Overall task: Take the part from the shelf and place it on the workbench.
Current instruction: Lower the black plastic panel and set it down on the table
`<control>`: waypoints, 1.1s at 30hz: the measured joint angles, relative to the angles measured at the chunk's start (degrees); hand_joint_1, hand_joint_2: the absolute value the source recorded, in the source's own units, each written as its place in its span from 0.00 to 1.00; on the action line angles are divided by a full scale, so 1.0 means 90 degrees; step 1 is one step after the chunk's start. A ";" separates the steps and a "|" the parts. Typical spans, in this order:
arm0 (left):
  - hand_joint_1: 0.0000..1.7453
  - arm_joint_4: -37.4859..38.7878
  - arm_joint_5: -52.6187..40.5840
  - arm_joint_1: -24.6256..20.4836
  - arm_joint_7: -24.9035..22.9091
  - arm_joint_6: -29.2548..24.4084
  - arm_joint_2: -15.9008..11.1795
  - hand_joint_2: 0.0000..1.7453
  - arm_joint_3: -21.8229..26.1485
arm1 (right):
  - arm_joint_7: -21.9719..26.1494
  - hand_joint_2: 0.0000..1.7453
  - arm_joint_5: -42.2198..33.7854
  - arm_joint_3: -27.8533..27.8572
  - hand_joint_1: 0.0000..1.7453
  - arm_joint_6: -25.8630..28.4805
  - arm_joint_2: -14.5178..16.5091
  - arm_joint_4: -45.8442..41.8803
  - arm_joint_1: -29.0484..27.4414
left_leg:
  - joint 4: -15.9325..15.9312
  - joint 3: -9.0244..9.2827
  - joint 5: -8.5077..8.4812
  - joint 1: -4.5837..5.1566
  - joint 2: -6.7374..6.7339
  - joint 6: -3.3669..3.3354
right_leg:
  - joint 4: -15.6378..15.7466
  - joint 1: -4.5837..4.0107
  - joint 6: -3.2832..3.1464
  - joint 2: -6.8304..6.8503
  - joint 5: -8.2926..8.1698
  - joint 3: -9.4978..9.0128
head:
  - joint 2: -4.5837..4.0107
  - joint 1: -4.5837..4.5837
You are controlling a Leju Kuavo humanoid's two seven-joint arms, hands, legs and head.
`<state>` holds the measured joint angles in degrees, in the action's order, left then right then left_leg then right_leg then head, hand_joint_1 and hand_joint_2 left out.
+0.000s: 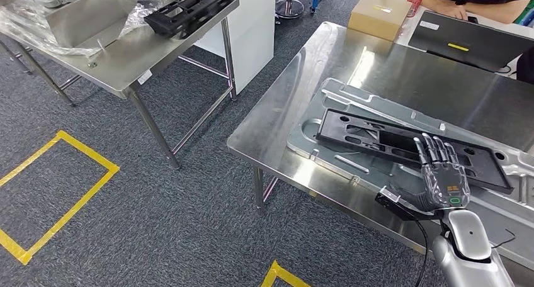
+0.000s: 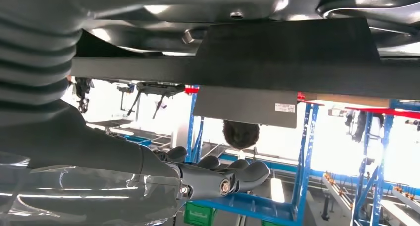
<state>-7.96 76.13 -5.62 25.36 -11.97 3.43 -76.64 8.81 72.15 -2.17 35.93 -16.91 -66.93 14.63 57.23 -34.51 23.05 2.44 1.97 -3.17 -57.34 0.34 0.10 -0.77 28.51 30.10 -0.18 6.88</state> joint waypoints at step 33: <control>0.00 0.0000 0.0363 -0.0102 0.0783 0.0548 -0.0004 0.00 0.0282 | 0.0244 0.00 -0.0595 0.0470 0.00 0.0004 -0.0057 -0.0238 -0.0218 | 0.0086 -0.0153 -0.0140 -0.0155 -0.0069 0.0129 | -0.0168 0.0136 0.0211 0.0023 0.0031 0.0000 | -0.0001 0.0000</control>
<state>-7.96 79.40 -6.54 32.41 -7.04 3.40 -74.10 11.01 66.79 2.06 35.97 -17.42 -69.07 12.67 58.00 -35.89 21.79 1.04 1.35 -2.00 -58.85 1.56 2.00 -0.56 28.79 30.10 -0.19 6.88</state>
